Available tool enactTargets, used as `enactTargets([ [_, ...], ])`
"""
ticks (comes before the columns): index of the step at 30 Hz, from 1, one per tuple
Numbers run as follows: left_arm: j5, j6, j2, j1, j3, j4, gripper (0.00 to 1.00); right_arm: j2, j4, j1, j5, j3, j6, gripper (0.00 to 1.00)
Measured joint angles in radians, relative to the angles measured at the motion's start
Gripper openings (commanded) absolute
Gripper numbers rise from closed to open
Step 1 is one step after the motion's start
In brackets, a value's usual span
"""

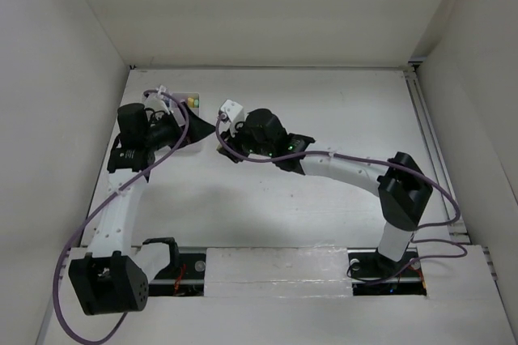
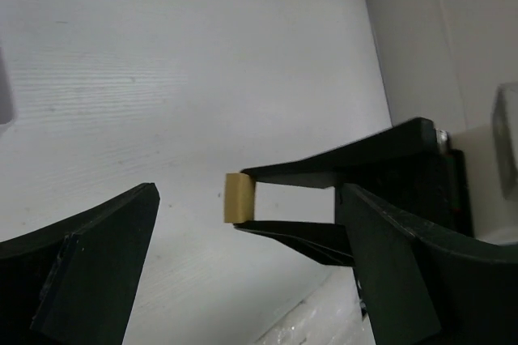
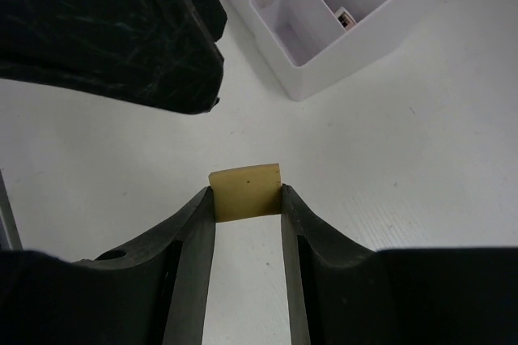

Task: Sort the stationery into containers
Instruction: Pick up the stationery from the center of the board, then place the stationery in the storage box.

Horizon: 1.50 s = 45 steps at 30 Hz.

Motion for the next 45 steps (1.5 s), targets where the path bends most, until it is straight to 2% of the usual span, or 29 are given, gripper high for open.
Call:
enactTargets([
  [2,0.064,-0.002,-0.01,0.0,-0.005,0.028,0.86,-0.002,0.019,0.0,-0.022,-0.012,-0.009,0.0],
  [3,0.094,-0.004,-0.011,0.0,-0.006,0.04,0.8,-0.002,0.032,0.0,-0.031,-0.019,-0.013,0.0],
  [7,0.172,-0.013,-0.011,0.0,-0.017,0.085,0.73,-0.018,0.066,0.005,-0.055,-0.044,-0.025,0.0],
  [17,0.261,-0.038,-0.011,0.0,-0.039,0.131,0.73,-0.107,0.19,0.007,-0.068,-0.075,-0.043,0.0],
  [19,0.267,-0.043,-0.011,0.0,-0.039,0.133,0.62,-0.114,0.21,0.007,-0.072,-0.077,-0.043,0.0],
  [23,0.284,-0.053,-0.011,0.0,-0.044,0.151,0.5,-0.114,0.23,0.007,-0.074,-0.08,-0.045,0.0],
  [25,0.289,-0.057,-0.011,0.0,-0.048,0.159,0.4,-0.114,0.24,0.007,-0.074,-0.087,-0.046,0.0],
  [28,0.295,-0.061,-0.011,0.0,-0.05,0.168,0.35,-0.114,0.251,0.007,-0.074,-0.097,-0.046,0.0],
  [34,0.315,-0.068,-0.011,0.0,-0.05,0.179,0.32,-0.124,0.285,0.007,-0.078,-0.114,-0.046,0.0],
  [35,0.321,-0.071,-0.011,0.0,-0.051,0.184,0.24,-0.127,0.289,0.007,-0.079,-0.116,-0.046,0.0],
  [36,0.33,-0.079,-0.011,0.0,-0.053,0.192,0.24,-0.129,0.29,0.007,-0.08,-0.116,-0.046,0.0],
  [41,0.357,-0.098,-0.003,0.0,-0.064,0.23,0.0,-0.131,0.291,0.007,-0.073,-0.117,-0.052,0.0],
  [43,0.354,-0.1,-0.001,0.0,-0.064,0.228,0.0,-0.131,0.287,0.007,-0.07,-0.119,-0.055,0.12],
  [44,0.349,-0.1,-0.002,0.0,-0.064,0.225,0.0,-0.131,0.287,0.007,-0.069,-0.119,-0.056,0.26],
  [45,0.344,-0.098,-0.002,0.0,-0.064,0.222,0.0,-0.131,0.287,0.007,-0.067,-0.12,-0.058,0.63],
])
